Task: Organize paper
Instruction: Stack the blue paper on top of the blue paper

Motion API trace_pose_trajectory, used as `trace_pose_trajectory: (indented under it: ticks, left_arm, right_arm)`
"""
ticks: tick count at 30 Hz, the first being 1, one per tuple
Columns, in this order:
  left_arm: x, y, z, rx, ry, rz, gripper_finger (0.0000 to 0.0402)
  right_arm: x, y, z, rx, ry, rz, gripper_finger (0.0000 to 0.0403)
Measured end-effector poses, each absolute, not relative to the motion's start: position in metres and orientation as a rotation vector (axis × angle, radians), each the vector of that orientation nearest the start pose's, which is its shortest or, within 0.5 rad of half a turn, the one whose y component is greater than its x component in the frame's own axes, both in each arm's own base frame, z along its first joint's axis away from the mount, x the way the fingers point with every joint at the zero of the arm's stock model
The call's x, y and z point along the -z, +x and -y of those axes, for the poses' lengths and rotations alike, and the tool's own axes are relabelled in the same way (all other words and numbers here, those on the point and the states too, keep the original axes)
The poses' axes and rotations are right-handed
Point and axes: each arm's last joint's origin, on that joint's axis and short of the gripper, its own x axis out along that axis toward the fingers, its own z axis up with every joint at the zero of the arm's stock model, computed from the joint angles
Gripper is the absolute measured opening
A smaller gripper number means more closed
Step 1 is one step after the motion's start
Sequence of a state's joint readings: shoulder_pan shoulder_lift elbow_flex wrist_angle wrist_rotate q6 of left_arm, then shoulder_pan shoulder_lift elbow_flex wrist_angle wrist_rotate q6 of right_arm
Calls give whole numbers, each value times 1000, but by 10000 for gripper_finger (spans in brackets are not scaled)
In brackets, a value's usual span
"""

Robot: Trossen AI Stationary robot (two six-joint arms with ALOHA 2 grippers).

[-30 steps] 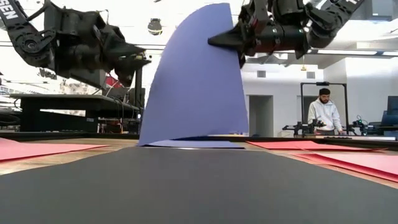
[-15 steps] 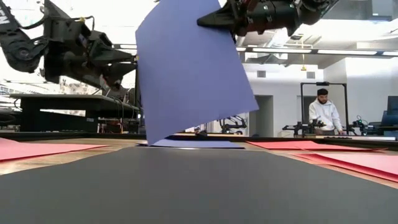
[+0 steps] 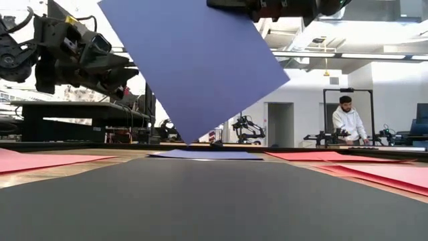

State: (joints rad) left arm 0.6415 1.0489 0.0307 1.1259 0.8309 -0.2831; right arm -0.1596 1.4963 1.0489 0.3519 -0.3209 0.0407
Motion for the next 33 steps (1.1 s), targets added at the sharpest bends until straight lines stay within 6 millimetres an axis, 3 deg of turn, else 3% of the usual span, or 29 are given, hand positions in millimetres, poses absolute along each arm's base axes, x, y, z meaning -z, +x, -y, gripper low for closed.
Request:
trace_pose_trajectory:
  ticks: [10, 33]
  left_arm:
    - [-163, 144, -61, 281, -153, 42, 141]
    - [-175, 162, -48, 72, -41, 116, 138]
  right_arm:
    - [-316, 340, 51, -134, 56, -66, 0]
    - [-318, 340, 55, -123, 40, -58, 0]
